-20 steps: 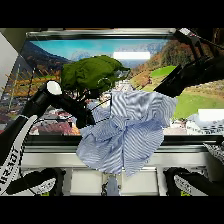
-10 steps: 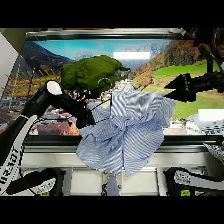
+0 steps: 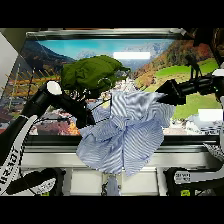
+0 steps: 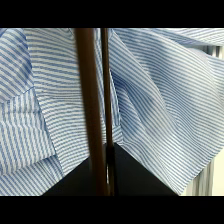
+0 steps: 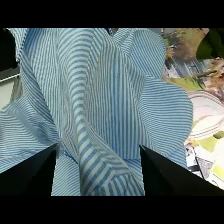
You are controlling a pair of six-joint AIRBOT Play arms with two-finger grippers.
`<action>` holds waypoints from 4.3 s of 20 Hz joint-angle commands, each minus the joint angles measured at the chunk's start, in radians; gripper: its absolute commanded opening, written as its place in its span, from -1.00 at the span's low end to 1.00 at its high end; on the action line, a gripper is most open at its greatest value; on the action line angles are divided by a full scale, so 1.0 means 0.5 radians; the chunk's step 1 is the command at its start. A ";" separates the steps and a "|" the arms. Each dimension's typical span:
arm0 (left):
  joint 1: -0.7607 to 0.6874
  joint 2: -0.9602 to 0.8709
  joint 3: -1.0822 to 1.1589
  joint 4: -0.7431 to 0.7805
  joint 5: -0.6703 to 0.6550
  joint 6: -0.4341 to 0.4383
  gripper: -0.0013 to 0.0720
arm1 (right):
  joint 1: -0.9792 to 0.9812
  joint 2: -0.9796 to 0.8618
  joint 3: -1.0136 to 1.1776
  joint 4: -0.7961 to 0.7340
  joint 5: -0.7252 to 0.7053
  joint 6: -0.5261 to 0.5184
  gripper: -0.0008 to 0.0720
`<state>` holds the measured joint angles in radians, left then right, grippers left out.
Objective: Fold the clothes and pants, and hang the long-sleeved shirts on hangers.
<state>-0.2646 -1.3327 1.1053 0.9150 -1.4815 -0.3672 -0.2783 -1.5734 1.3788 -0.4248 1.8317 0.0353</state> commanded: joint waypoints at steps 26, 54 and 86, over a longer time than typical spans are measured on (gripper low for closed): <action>-0.002 -0.001 0.001 0.001 -0.007 0.001 -0.93 | 0.244 -0.124 -0.001 0.095 0.018 0.139 0.38; 0.563 0.492 -0.018 0.127 0.378 -1.398 0.42 | 0.243 -0.103 0.000 0.256 -0.139 0.140 -0.94; 0.216 0.314 -0.412 0.279 1.232 -2.322 -0.94 | 0.267 0.441 0.000 0.352 -0.360 0.485 -0.94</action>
<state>-0.2276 -1.1820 0.8577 1.0557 -0.7914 -1.5513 -0.1513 -1.3804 1.3781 -0.2485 1.6142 0.2676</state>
